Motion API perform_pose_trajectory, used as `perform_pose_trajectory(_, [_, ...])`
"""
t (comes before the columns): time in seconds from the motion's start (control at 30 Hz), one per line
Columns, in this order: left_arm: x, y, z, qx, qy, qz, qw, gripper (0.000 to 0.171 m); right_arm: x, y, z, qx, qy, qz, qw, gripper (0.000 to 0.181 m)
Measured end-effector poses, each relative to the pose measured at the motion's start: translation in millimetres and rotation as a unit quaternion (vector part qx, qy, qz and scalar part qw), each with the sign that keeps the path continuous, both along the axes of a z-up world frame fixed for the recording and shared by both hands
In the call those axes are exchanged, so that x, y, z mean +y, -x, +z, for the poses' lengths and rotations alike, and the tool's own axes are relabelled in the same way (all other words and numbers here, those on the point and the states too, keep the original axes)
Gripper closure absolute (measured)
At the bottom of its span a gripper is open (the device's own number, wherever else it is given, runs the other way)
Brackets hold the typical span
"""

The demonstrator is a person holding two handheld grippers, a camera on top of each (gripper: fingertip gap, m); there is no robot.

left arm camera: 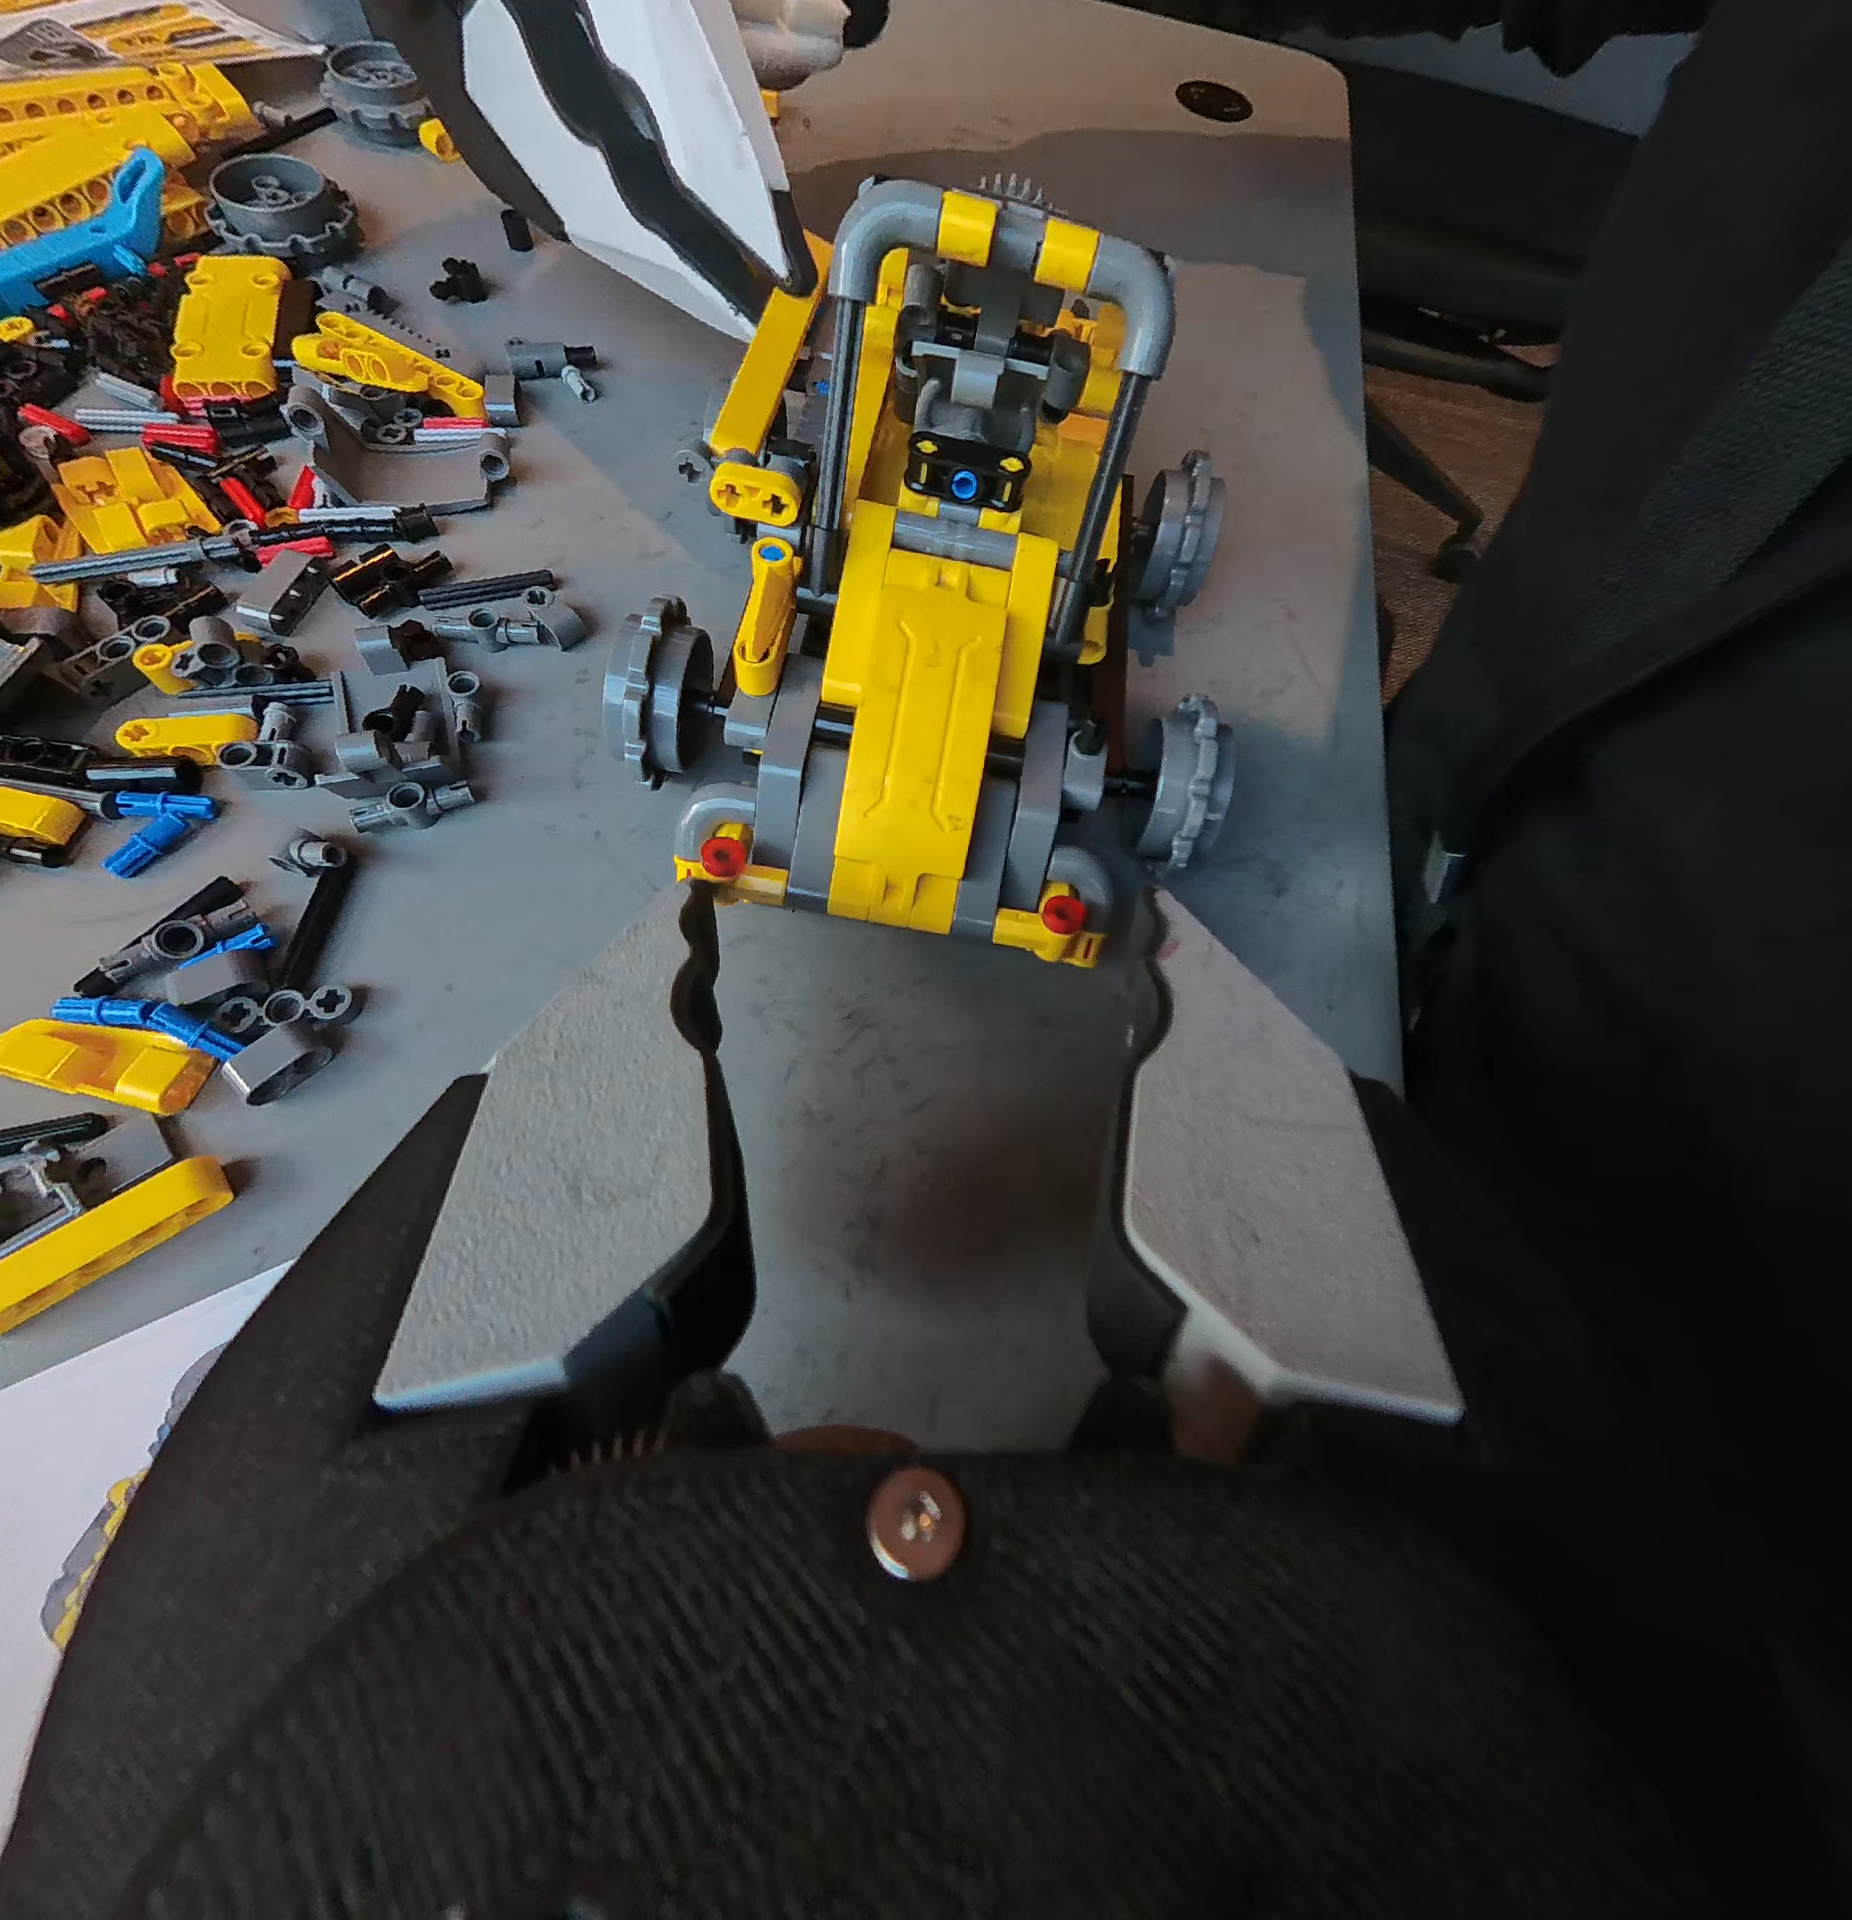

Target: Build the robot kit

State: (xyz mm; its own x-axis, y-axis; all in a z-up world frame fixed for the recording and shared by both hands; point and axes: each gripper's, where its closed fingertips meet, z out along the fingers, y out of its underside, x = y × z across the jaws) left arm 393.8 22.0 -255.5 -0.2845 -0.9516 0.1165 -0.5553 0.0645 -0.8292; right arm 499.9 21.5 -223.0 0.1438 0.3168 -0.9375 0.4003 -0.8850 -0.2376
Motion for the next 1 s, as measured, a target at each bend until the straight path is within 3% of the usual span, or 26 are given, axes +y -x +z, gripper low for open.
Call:
perform_pose_trajectory(0.23, [0,0,-1,0.004,-0.001,0.002,1.000,0.095,-2,-3,7,0.006,-0.014,-0.003,1.000,0.174])
perform_pose_trajectory(0.37, [1,0,0,-0.002,-0.001,0.007,1.000,0.096,-1,-14,38,0.006,-0.126,-0.045,0.991,0.174])
perform_pose_trajectory(0.43, [0,2,4,-0.010,0.012,0.014,1.000,0.096,-8,-22,52,-0.034,-0.241,-0.077,0.967,0.174])
perform_pose_trajectory(0.53, [-3,7,10,-0.027,0.026,0.023,0.999,0.096,-28,-41,65,-0.115,-0.388,-0.137,0.904,0.174])
perform_pose_trajectory(0.63, [-4,12,12,-0.035,0.022,0.038,0.998,0.098,-58,-74,41,-0.232,-0.437,-0.177,0.851,0.174])
perform_pose_trajectory(0.77, [-9,21,12,-0.036,0.019,0.046,0.998,0.097,-107,-94,-22,-0.346,-0.429,-0.128,0.824,0.174])
perform_pose_trajectory(0.87, [-11,29,13,-0.041,0.015,0.055,0.998,0.096,-130,-95,-60,-0.394,-0.405,-0.076,0.822,0.174])
perform_pose_trajectory(1.0, [-17,44,13,-0.038,0.014,0.078,0.996,0.094,-131,-89,-57,-0.404,-0.407,-0.078,0.815,0.159])
